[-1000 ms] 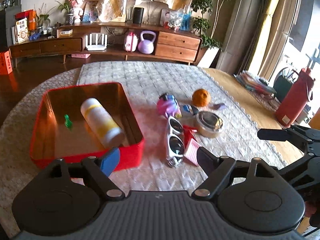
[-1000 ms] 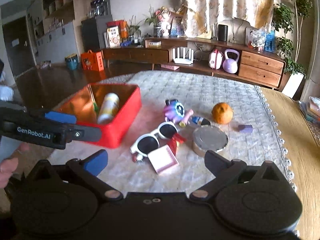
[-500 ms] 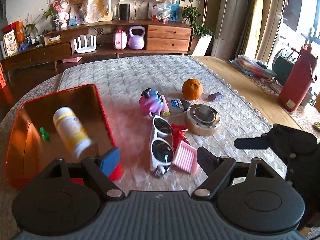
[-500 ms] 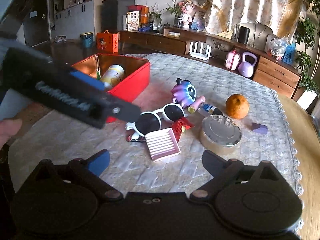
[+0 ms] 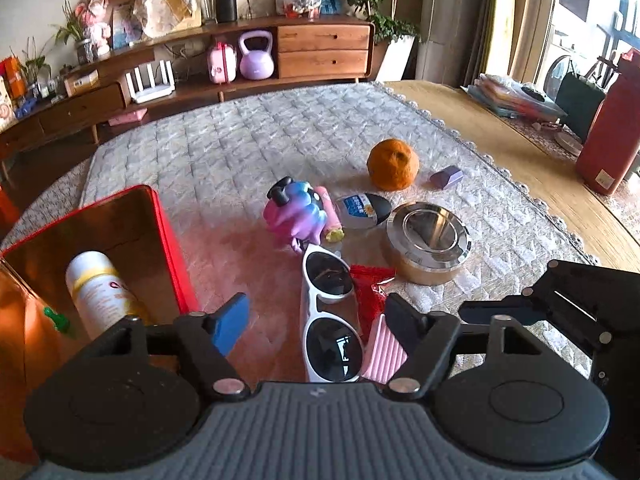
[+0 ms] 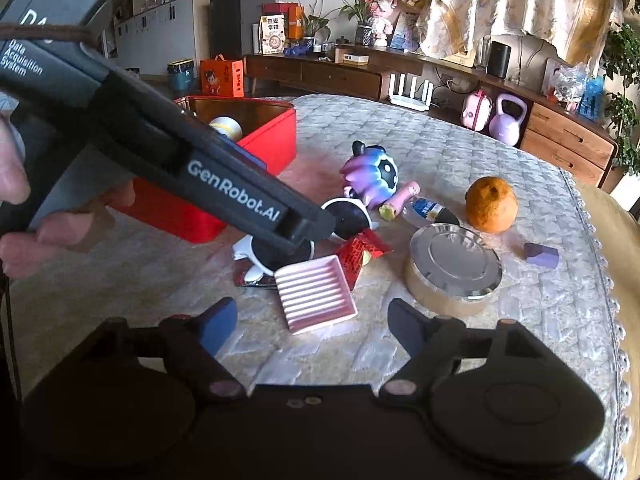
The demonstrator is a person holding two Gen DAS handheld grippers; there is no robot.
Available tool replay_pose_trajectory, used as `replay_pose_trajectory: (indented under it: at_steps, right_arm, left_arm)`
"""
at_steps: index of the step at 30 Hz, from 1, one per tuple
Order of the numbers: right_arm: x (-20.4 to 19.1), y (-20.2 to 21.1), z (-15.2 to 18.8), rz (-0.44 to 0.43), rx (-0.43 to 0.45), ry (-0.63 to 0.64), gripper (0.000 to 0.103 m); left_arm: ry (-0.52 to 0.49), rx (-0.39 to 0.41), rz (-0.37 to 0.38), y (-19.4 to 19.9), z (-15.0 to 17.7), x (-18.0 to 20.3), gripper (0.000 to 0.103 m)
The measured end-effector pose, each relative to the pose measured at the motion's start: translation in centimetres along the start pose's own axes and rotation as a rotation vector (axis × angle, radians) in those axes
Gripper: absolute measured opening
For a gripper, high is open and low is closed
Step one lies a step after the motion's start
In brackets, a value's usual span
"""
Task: Organize rigid objects
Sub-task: 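Withdraw the right tool from the tin and move it to the pink comb, then grasp the pink comb with the right tool and lift it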
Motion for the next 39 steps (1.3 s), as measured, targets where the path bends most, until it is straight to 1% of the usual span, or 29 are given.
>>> replay_pose_trajectory:
  at_steps: [4, 8, 9, 10, 12, 14, 16, 20, 24, 27, 31, 32, 34, 36, 39]
  right_arm:
    - [-0.2, -0.8, -0.1, -0.003, -0.010, 0.018, 0.074]
    - [-0.4, -1.4, 0.0, -0.007, -0.019, 0.030, 0.068]
    - [-0.4, -1.5, 0.1, -0.005, -0.023, 0.034, 0.065]
    - [-0.4, -1.7, 0.2, -0.001, -0.026, 0.037, 0.060]
    - [-0.4, -1.9, 0.2, 0.001, -0.030, 0.035, 0.055]
    - [-0.4, -1.8, 0.2, -0.004, -0.024, 0.030, 0.048]
    - [-0.5, -1.7, 0.3, -0.002, -0.025, 0.041, 0.045]
    - [-0.3, -1.0, 0.5, 0.011, -0.031, 0.063, 0.043]
    - [1.0, 0.3, 1.3, 0.014, -0.042, 0.050, 0.041]
    - [2.0, 1.2, 1.8, 0.018, -0.048, 0.030, 0.041]
    - [2.9, 1.8, 2.1, 0.023, -0.047, 0.001, 0.041]
    - [2.9, 1.8, 2.1, 0.022, -0.046, -0.003, 0.041]
    - [3.0, 1.9, 2.3, 0.019, -0.046, -0.009, 0.041]
    - [3.1, 1.9, 2.3, 0.017, -0.044, -0.010, 0.041]
    - [3.0, 1.8, 2.3, 0.010, -0.042, -0.012, 0.041]
  left_arm:
    - [0.009, -0.014, 0.008, -0.5, 0.5, -0.3, 0.067]
    - [-0.004, -0.015, 0.019, -0.6, 1.0, 0.2, 0.066]
    - [-0.008, -0.014, 0.022, -0.6, 1.1, 0.4, 0.066]
    - [-0.017, -0.012, 0.021, -0.6, 1.1, 0.7, 0.066]
    - [-0.026, -0.012, 0.027, -0.6, 1.2, 1.1, 0.059]
    - [-0.024, -0.011, 0.033, -0.6, 1.2, 1.4, 0.057]
    - [-0.016, -0.005, 0.032, -0.5, 1.2, 1.4, 0.057]
    - [-0.008, 0.001, 0.032, -0.5, 1.2, 1.4, 0.057]
    - [0.003, 0.010, 0.023, 0.0, 1.6, 1.4, 0.057]
    - [-0.040, 0.021, 0.007, 0.2, 2.0, 2.4, 0.057]
    - [-0.096, 0.023, -0.023, 0.0, 2.6, 3.9, 0.053]
    - [-0.103, 0.022, -0.030, -0.1, 2.7, 4.0, 0.050]
    - [-0.101, 0.014, -0.033, -0.4, 2.8, 4.0, 0.046]
    - [-0.100, 0.006, -0.047, -0.8, 2.9, 3.7, 0.045]
    - [-0.082, 0.005, -0.036, -1.1, 2.8, 3.4, 0.045]
Point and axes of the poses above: each gripper's, at about its wrist camera, not at the fingertips, and y roughly against the way its jaws point, x to its right, z to its underside, the point moved 6 cm from there along -y, roughly the way its jaws point, and after that the axes turned 15 degrees about -y, right-handed, at the moved point
